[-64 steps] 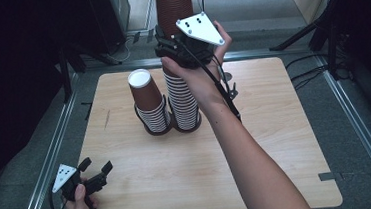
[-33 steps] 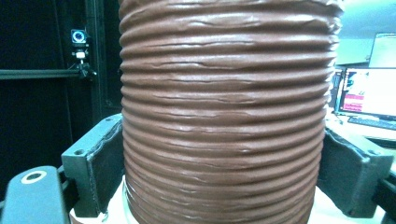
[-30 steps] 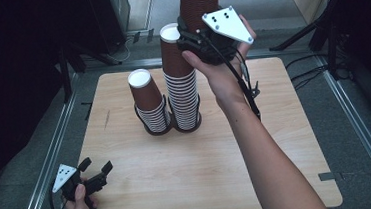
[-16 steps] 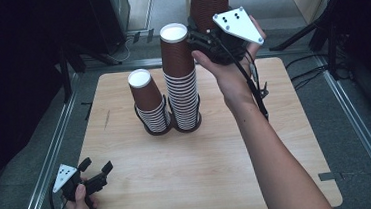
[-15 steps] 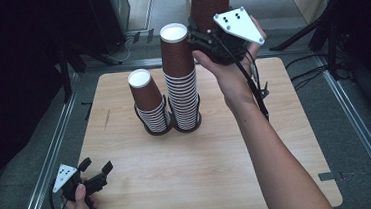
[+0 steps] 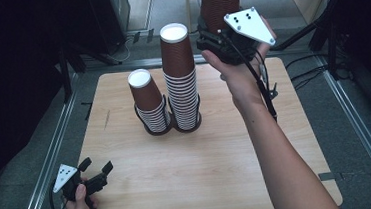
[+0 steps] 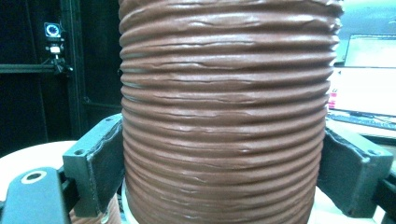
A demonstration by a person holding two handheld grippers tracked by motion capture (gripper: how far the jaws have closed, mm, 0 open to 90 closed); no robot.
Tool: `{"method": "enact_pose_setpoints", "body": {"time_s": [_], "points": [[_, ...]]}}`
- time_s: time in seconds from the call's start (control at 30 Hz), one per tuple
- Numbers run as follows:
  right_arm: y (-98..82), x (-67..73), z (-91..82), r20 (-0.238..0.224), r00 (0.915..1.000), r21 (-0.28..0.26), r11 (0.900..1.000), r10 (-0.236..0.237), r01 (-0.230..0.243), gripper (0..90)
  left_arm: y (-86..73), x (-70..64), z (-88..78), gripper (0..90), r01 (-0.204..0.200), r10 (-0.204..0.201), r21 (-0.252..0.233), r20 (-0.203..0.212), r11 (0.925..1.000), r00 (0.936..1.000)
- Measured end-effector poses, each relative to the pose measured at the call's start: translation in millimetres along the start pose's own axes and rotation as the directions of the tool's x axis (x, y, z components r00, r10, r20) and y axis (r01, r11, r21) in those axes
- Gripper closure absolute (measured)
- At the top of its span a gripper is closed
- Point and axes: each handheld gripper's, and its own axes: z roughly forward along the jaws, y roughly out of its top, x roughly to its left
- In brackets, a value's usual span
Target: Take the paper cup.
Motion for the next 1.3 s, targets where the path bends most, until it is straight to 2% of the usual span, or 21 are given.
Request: {"method": "enact_pose_setpoints", "body": {"time_s": [0.63, 1.3], "points": [[-18.0, -16.4, -6.0, 0.019, 0.9998, 0.027, 1.000, -0.003, 0.002, 12.3, -0.1, -0.6, 0.0, 9.1, -0.004, 0.004, 0.002, -0.004, 1.0000, 1.0000], [-43.6, -17.4, -10.0, 0.006, 0.9999, 0.064, 0.998, -0.010, 0.010, 12.3, -0.1, -0.6, -0.1, 9.1, 0.000, 0.000, -0.001, -0.004, 1.0000, 1.0000]]}}
